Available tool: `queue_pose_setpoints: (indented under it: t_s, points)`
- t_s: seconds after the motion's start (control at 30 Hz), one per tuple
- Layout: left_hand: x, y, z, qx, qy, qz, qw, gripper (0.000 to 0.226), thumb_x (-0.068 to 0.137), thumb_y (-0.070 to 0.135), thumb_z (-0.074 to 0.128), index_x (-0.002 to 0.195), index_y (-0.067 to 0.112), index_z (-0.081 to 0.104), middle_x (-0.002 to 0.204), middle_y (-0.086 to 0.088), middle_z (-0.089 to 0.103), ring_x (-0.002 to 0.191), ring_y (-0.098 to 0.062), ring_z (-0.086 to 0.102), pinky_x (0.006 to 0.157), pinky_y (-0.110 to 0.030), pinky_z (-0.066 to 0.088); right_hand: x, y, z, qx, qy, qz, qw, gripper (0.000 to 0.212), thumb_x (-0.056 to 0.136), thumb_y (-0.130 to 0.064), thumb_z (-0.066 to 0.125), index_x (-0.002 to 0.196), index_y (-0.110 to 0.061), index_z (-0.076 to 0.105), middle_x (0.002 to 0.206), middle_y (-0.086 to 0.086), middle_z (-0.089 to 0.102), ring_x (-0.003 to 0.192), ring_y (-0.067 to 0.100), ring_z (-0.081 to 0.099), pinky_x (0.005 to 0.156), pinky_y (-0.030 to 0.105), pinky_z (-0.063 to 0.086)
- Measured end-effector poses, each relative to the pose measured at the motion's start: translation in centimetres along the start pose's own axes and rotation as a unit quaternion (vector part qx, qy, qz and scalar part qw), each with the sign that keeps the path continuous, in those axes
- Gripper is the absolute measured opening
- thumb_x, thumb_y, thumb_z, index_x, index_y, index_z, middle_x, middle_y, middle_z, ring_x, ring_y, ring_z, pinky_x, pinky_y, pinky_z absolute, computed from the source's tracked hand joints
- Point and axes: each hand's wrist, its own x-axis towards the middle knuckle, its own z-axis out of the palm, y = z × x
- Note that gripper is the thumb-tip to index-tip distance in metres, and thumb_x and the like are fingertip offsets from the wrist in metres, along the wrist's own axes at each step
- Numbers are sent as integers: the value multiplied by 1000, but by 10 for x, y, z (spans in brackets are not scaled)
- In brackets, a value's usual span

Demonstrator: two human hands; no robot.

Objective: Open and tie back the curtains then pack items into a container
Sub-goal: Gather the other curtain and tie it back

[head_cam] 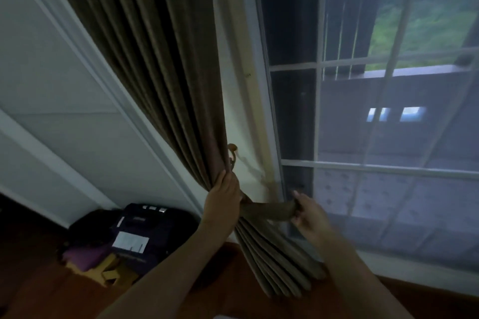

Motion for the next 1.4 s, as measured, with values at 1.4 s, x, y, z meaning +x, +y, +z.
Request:
queue_pose_setpoints:
  t_s: [1.4]
  points:
    - [-21,-31,29,-63,102,72,990,42,82,28,55,118,11,65,135,-13,56,133,-29,45,116,-43,14,74,45,61,-119,-100,40,987,37,88,7,57,117,-14,58,105,20,70,94,28,69,81,37,57]
